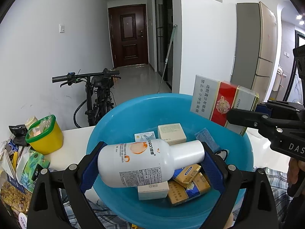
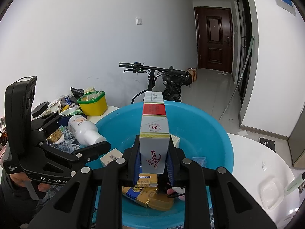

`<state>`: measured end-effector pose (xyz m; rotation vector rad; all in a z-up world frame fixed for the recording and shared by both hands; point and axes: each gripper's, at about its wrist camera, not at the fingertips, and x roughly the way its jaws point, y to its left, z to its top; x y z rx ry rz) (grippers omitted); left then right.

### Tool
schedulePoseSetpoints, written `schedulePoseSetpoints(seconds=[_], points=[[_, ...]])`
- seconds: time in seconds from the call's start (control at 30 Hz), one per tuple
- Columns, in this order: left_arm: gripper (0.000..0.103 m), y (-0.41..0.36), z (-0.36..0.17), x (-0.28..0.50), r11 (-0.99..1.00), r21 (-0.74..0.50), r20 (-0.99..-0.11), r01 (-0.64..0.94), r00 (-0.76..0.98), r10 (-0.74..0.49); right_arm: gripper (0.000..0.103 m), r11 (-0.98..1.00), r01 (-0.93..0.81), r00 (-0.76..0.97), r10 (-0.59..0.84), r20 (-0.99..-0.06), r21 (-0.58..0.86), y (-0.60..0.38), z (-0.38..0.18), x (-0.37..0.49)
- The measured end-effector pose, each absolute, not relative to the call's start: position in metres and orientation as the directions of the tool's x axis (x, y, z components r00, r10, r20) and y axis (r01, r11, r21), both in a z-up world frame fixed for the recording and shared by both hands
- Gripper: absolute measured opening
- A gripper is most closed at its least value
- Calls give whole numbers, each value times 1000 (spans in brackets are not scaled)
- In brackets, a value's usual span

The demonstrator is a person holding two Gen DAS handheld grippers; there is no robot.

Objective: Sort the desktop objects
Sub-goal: 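Lower the white bottle into the basin and open the left gripper while the right holds the carton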

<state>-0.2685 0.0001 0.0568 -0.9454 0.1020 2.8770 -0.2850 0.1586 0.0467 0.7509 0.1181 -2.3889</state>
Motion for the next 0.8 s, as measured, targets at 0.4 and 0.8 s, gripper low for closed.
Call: schedulePoseSetpoints(seconds=[0.4, 0.8], points=[[96, 2, 59, -268, -990, 30, -595, -137, -799, 92, 21, -797, 597, -635, -539, -554, 91, 159, 46, -285], [103, 8, 50, -273, -990, 75, -633, -118, -773, 44, 21, -800, 592, -634, -539, -555, 101, 162, 48, -287]])
